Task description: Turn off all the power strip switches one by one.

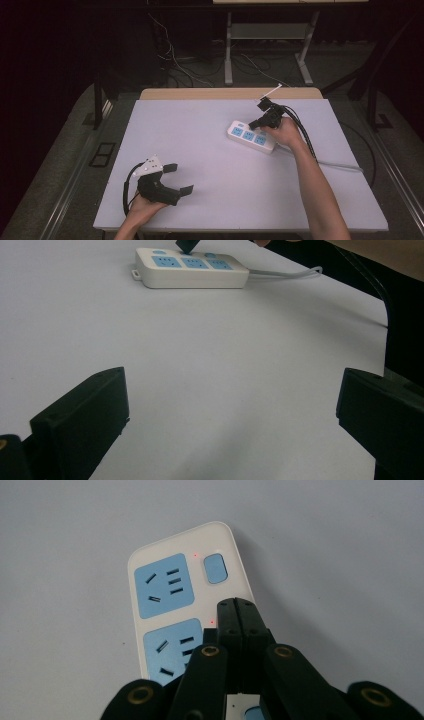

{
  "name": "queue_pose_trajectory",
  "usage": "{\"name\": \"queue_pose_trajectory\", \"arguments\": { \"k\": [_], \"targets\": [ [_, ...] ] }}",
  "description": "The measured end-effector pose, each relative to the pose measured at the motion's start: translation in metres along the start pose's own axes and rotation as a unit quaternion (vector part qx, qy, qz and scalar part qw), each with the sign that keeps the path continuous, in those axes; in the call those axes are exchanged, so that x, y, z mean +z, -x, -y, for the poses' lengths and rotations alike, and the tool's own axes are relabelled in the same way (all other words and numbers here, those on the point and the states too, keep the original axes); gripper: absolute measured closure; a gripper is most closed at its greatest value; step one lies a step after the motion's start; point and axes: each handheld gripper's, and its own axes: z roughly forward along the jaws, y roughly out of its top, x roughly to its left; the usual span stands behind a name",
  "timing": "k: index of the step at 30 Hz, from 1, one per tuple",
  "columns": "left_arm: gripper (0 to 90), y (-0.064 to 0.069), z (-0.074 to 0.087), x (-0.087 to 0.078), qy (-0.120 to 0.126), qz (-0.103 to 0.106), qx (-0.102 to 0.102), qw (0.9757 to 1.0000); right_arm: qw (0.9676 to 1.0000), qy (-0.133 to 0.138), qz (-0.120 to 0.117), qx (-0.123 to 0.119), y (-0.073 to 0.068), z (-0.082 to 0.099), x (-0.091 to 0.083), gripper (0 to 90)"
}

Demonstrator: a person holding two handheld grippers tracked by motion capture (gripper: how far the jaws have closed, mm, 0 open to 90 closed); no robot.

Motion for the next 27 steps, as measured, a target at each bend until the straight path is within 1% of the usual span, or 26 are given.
{"name": "queue_pose_trajectory", "arguments": {
  "k": [4,10,13,15,18,23,25,27],
  "targets": [
    [0.0,0.0002,0.0,0.0007,-0.002,0.001,0.001,1.0,1.0,0.007,-0.004,0.005,0.0014,0.0021,-0.0001,90.0],
    [0.0,0.001,0.0001,0.0007,-0.003,0.0,0.001,1.0,0.9999,0.011,0.007,-0.01,-0.0012,0.0032,0.0001,90.0],
    [0.0,0.0011,0.0001,0.001,-0.003,0.0,0.001,1.0,0.9999,0.009,0.004,-0.005,-0.0015,0.0043,-0.0001,90.0],
    [0.0,0.0013,0.0,0.001,-0.003,0.0,0.002,1.0,0.9998,0.009,0.008,-0.014,-0.0022,0.0042,0.0,90.0],
    [0.0,0.0012,0.0001,0.0012,-0.004,0.0,0.003,1.0,0.9998,0.009,0.01,-0.016,-0.0028,0.0044,0.0,90.0],
    [0.0,0.0011,0.0,0.0013,-0.004,0.0,0.003,1.0,0.9997,0.011,0.012,-0.017,-0.003,0.0049,0.0004,90.0],
    [0.0,0.0018,-0.0002,0.0009,-0.003,0.0,0.003,1.0,0.9998,0.01,0.012,-0.012,-0.0031,0.0051,0.0009,90.0],
    [0.0,0.0024,-0.0004,0.0001,-0.002,-0.001,0.003,1.0,0.9998,0.011,0.013,-0.013,-0.0034,0.0053,0.001,90.0]
  ]
}}
